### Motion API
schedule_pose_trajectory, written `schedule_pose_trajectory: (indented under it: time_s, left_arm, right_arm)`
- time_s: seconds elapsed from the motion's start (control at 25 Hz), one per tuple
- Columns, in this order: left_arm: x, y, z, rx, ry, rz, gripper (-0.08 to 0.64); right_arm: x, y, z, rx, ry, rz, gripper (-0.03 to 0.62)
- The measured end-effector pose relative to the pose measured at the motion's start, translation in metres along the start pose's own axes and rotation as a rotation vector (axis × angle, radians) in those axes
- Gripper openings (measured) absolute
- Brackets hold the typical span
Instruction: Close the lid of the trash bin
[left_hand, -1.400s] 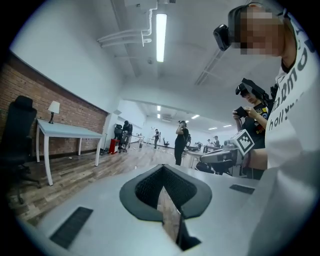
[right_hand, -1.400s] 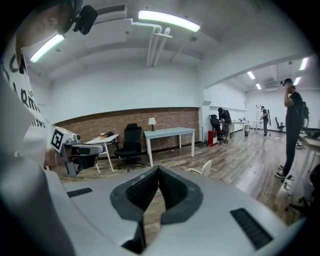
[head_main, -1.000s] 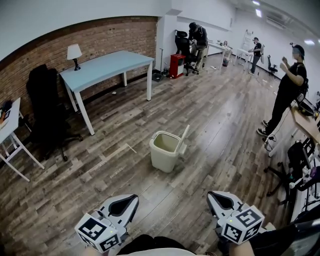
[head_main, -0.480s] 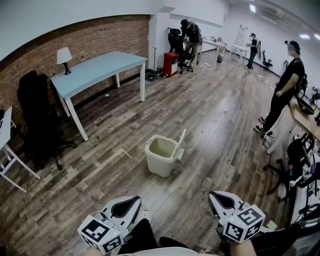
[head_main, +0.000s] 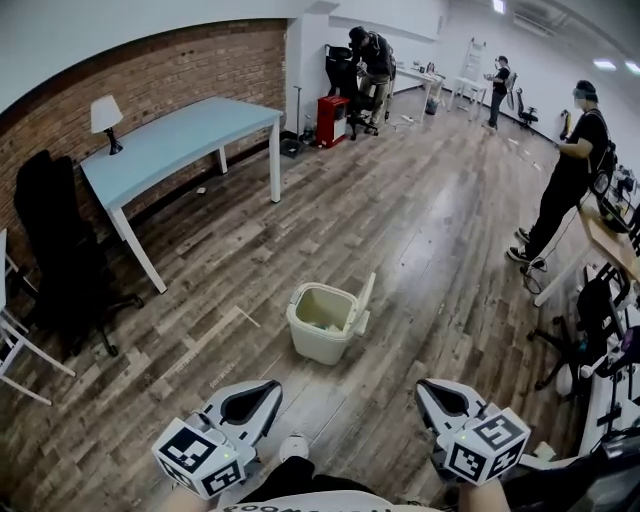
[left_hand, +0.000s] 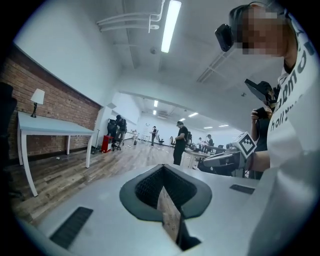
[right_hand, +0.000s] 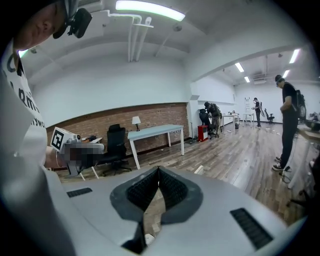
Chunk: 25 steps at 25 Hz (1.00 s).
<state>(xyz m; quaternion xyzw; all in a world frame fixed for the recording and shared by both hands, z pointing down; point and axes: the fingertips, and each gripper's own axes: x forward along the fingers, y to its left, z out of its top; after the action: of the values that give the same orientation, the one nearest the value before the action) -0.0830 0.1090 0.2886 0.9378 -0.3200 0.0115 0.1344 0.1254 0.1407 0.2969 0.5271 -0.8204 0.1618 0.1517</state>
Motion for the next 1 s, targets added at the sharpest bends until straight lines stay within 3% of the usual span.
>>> schedule_pose_trajectory:
  time_s: [0.6, 1.0]
  left_arm:
    - [0.075, 0.120, 0.040, -0.001, 0.024, -0.086, 0.006]
    - [0.108, 0.135, 0.037, -0.019, 0.040, -0.148, 0.006]
  right_arm:
    - [0.111, -0.029, 0.064, 0.055, -0.039, -0.064, 0.009]
    - [0.130, -0.051, 0.060, 0.079, 0.000, -0.112, 0.009]
